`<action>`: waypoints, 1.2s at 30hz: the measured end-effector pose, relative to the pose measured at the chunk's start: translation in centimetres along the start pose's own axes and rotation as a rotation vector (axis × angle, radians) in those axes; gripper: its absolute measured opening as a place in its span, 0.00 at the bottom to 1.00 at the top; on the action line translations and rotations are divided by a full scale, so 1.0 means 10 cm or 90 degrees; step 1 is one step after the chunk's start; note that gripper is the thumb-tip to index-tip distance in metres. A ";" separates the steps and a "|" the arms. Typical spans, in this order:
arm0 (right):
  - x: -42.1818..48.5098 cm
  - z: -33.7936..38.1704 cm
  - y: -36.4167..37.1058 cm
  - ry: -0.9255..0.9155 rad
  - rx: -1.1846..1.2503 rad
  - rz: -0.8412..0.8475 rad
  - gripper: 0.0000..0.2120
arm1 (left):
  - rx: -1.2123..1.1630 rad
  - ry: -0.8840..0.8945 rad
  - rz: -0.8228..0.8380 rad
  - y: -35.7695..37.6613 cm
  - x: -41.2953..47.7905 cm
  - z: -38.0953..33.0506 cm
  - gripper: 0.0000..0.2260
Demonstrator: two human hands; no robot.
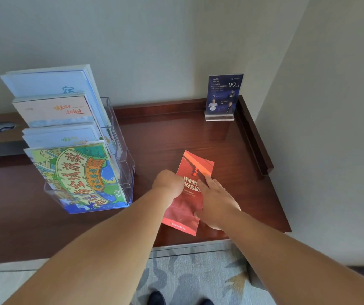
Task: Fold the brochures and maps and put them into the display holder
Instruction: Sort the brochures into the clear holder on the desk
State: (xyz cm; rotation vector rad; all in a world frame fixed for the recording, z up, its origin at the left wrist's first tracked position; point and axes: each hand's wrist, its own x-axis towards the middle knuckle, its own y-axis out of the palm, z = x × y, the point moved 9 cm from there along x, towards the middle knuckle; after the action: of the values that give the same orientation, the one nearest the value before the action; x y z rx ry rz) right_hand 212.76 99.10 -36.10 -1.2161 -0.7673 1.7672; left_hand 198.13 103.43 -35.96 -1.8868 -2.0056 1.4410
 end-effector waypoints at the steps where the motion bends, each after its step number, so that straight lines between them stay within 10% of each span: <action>1: -0.02 0.01 -0.06 0.001 0.042 -0.021 0.41 | 0.000 0.019 0.001 -0.01 -0.03 -0.04 0.12; 6: -0.07 -0.26 -0.52 0.148 0.424 -0.223 0.30 | -0.114 0.141 -0.004 -0.19 -0.22 -0.28 0.07; 9: -0.04 -0.21 -0.72 0.153 0.593 -0.238 0.04 | -0.160 0.192 -0.024 -0.44 -0.41 -0.46 0.06; 12: -0.05 -0.03 -0.99 0.103 0.630 -0.276 0.10 | -0.156 0.247 -0.063 -0.78 -0.62 -0.61 0.07; 24: -0.43 1.90 -1.82 -0.189 0.550 -0.347 0.04 | -0.141 0.416 -0.254 -2.83 -1.18 -0.34 0.05; 36: -0.35 2.78 -1.25 -0.129 0.322 -0.430 0.05 | -0.178 0.393 -0.234 -3.34 -0.76 0.73 0.06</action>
State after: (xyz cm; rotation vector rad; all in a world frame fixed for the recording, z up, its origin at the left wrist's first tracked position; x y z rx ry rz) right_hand 190.97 101.10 -14.66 -0.3754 -0.6791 1.3930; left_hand 170.21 98.70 -15.36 -1.6360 -2.1265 0.4319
